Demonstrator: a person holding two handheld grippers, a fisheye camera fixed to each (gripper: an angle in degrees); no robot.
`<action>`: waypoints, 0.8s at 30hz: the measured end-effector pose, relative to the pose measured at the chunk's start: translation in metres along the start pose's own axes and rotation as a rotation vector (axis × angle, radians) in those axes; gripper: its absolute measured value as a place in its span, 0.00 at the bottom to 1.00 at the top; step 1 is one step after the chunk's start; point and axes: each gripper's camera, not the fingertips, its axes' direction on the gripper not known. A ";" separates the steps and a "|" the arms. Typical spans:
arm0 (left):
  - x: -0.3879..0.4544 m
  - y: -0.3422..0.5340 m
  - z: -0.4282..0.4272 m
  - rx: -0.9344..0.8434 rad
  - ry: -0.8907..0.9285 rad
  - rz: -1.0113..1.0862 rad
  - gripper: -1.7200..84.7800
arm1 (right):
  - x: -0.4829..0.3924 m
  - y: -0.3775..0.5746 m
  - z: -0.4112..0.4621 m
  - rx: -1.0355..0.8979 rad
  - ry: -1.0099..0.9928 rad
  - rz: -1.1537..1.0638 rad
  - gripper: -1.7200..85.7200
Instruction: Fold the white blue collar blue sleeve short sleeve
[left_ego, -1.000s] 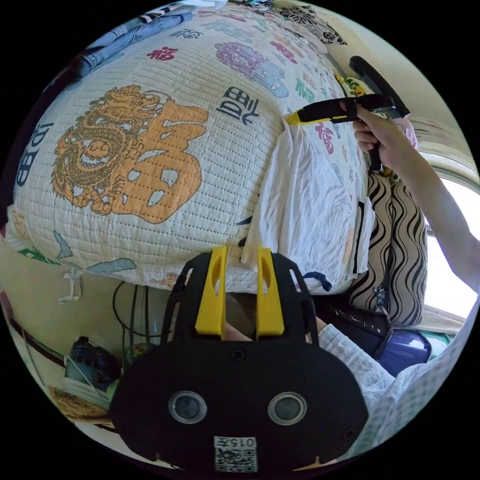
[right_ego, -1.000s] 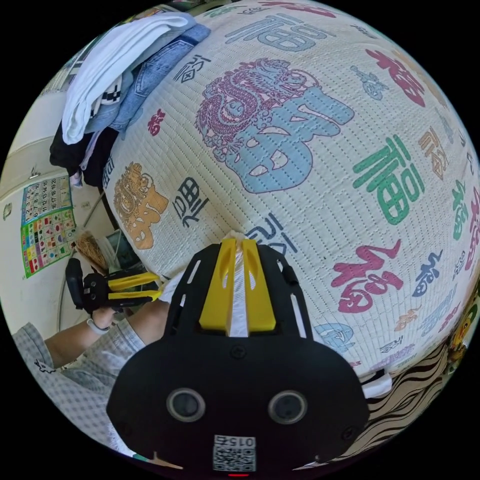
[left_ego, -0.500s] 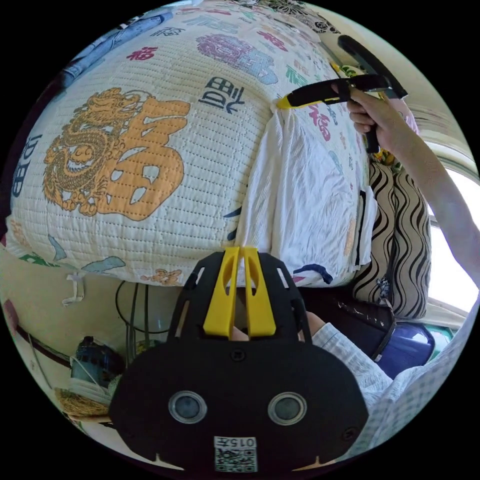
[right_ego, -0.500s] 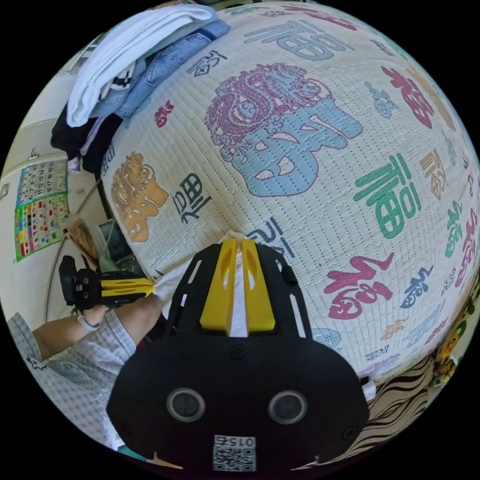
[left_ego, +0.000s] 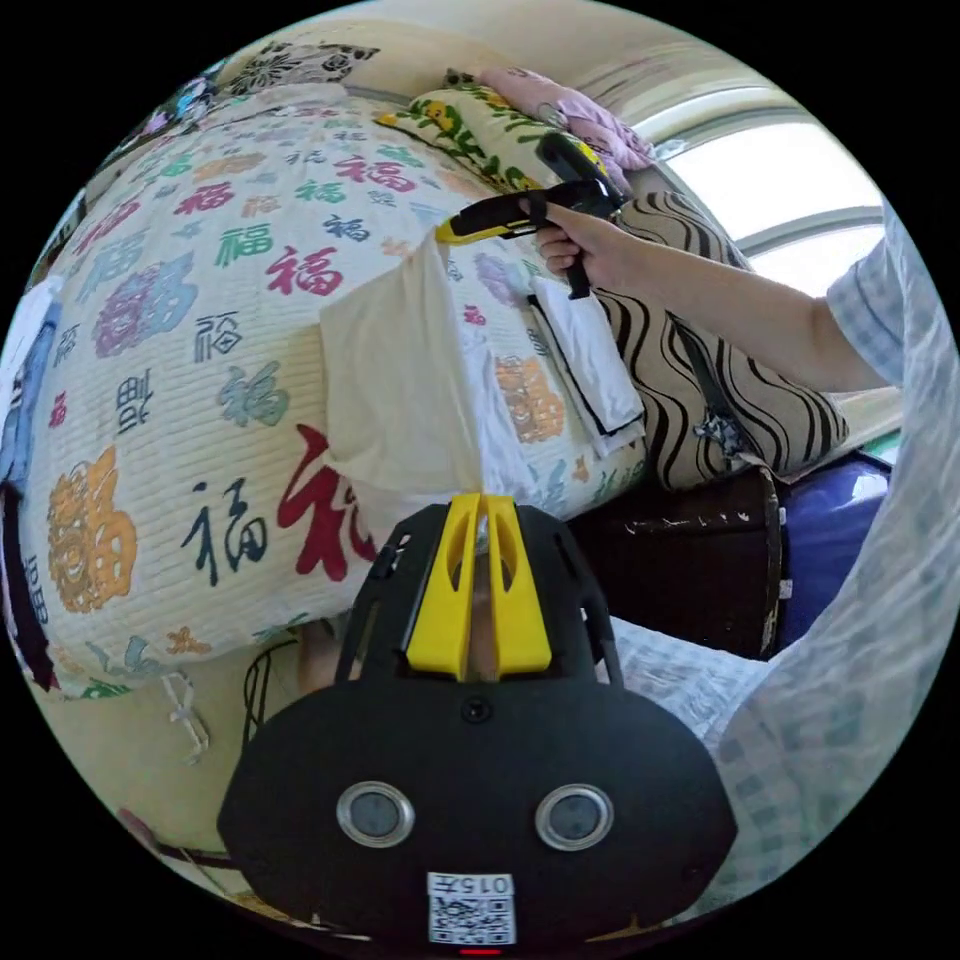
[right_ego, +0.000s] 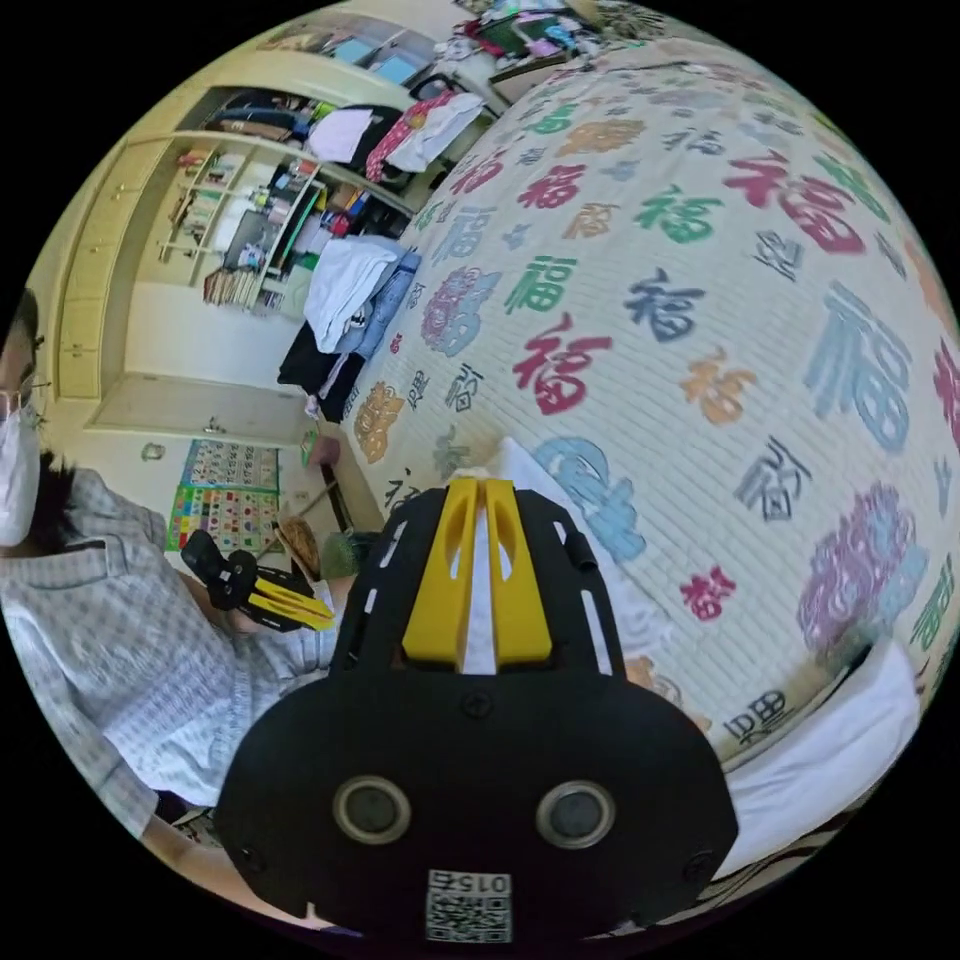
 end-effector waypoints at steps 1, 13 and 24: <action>0.007 -0.004 0.010 -0.010 0.005 0.019 0.01 | 0.015 0.013 -0.010 0.022 -0.006 0.025 0.02; 0.088 -0.059 0.174 -0.230 -0.067 0.175 0.03 | 0.097 0.082 -0.036 0.035 0.036 0.141 0.04; 0.064 -0.089 0.126 -0.139 -0.010 0.166 0.09 | 0.043 0.121 -0.083 0.111 0.097 0.165 0.07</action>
